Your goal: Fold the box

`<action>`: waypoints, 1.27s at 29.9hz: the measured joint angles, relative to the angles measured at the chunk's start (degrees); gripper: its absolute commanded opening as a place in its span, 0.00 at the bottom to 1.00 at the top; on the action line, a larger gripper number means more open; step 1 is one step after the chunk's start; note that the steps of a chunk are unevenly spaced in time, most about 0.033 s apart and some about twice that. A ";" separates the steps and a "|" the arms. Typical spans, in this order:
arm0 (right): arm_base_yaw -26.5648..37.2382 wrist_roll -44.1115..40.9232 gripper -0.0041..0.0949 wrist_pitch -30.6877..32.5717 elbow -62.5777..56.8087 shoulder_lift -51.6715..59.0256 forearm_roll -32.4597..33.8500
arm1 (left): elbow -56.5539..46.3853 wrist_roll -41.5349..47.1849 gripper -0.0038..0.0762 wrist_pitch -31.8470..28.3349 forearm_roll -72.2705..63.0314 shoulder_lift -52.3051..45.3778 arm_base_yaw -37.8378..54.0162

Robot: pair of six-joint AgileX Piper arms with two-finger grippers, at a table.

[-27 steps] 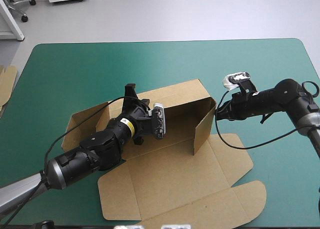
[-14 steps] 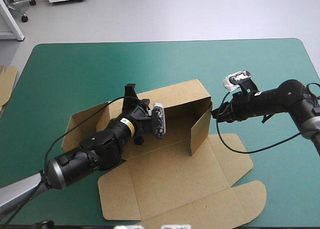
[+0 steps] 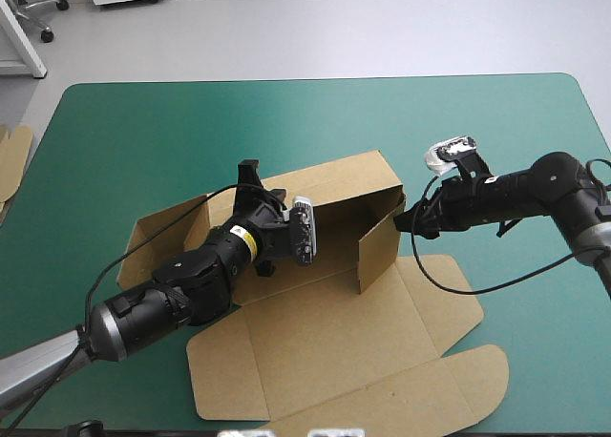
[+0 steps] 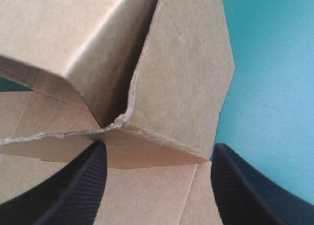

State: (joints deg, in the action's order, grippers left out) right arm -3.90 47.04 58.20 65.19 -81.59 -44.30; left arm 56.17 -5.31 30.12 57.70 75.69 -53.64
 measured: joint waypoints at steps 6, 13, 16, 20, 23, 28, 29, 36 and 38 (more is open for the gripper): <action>-3.54 3.50 0.63 -3.49 -3.13 0.00 -0.07 | -0.17 0.00 0.03 -0.18 0.05 0.00 0.00; -4.53 7.77 0.63 -7.34 -6.95 -0.11 -2.68 | -2.56 0.00 0.03 -1.64 2.04 -0.29 0.00; -4.53 10.65 0.61 -7.57 -6.99 -0.11 -5.04 | -2.96 0.00 0.03 -1.93 2.88 -0.29 0.00; -4.53 13.21 0.61 -8.15 -7.58 -0.11 -6.97 | -2.96 0.00 0.03 -1.93 3.18 -0.29 0.00; -4.53 14.76 0.61 -8.87 -8.35 -0.11 -8.30 | -3.15 0.00 0.03 -1.93 3.41 -0.29 0.00; -4.53 16.04 0.61 -9.66 -8.85 -0.11 -9.53 | -3.25 0.36 0.03 -2.04 3.67 -0.24 0.00; -4.53 16.03 0.61 -9.74 -8.90 -0.11 -9.58 | -3.25 0.41 0.03 -2.04 3.67 -0.19 0.00; -4.53 15.57 0.54 -10.91 -9.09 -0.11 -9.78 | -3.25 1.77 0.03 -1.98 4.42 0.35 0.05; -4.53 15.57 0.54 -10.95 -9.15 -0.11 -9.78 | -3.25 1.94 0.03 -1.98 4.55 0.35 0.05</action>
State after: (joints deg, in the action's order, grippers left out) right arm -8.43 62.61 47.25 56.04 -81.69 -54.08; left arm 52.92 -3.37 28.13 62.25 76.04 -53.59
